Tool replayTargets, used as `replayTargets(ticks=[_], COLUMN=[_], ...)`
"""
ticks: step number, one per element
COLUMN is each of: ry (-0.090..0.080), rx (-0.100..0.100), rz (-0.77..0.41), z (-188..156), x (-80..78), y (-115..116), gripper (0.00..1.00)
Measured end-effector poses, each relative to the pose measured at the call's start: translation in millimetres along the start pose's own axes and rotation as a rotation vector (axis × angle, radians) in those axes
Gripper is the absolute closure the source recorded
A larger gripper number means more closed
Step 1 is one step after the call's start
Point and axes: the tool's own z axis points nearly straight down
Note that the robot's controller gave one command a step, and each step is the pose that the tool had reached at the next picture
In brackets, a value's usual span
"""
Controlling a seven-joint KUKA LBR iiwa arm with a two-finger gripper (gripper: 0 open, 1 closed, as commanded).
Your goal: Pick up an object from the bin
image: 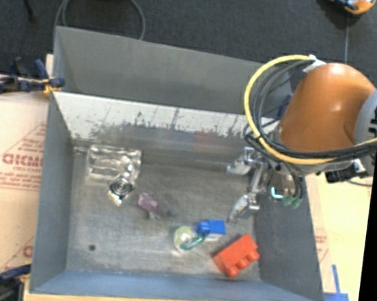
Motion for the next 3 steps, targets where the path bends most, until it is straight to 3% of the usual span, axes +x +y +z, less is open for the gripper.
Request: replayTargets(ticks=[1,3], ry=[-0.012,-0.010], rx=[0.001,0.002], rz=[-0.104,-0.306], z=[159,139], x=[-15.2,-15.1], y=[-25,-24], gripper=[0.00,0.00])
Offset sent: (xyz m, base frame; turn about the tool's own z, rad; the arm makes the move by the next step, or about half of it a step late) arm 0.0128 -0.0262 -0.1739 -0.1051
